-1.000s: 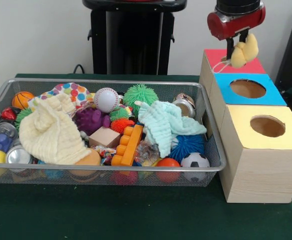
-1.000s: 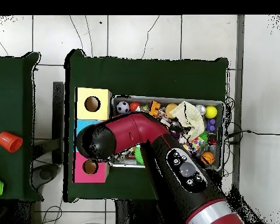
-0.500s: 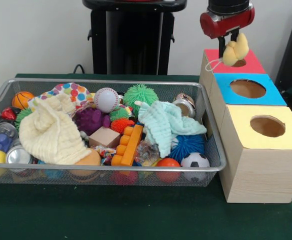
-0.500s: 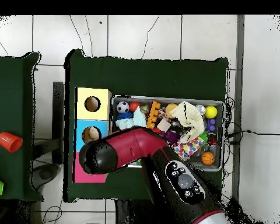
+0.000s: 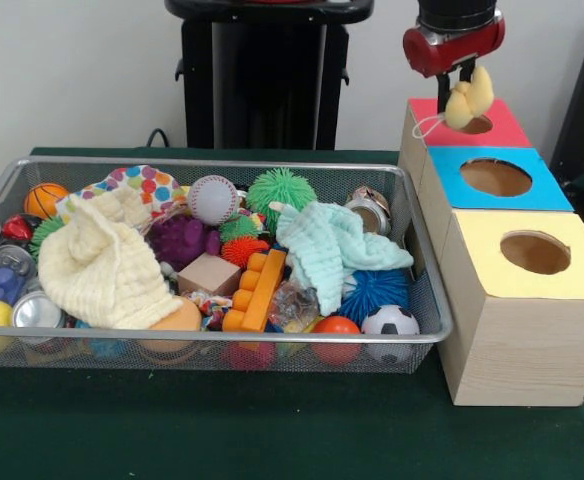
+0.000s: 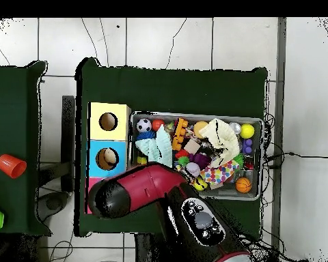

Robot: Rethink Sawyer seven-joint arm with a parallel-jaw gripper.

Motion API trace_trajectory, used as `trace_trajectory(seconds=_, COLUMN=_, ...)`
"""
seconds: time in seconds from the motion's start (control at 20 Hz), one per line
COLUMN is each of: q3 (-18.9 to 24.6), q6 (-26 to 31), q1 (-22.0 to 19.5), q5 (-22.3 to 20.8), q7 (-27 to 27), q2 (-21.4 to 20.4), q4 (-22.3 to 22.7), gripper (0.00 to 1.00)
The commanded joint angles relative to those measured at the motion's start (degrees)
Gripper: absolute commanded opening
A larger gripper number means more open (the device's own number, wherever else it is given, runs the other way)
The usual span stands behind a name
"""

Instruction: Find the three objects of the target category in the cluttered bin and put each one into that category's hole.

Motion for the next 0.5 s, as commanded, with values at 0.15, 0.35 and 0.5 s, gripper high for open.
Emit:
trace_trajectory(seconds=0.15, q3=-5.0, q6=-7.4, q1=4.5, q5=0.8, q7=12.5, q2=-1.9, q4=8.8, gripper=0.0)
trace_trajectory(seconds=0.35, q3=-6.2, q6=-9.6, q1=6.2, q5=1.9, q7=13.1, q2=-1.7, q4=10.2, gripper=0.0)
trace_trajectory(seconds=0.5, q3=-7.6, q6=-10.3, q1=8.0, q5=2.4, q7=13.7, q2=-2.0, q4=10.3, gripper=0.0)
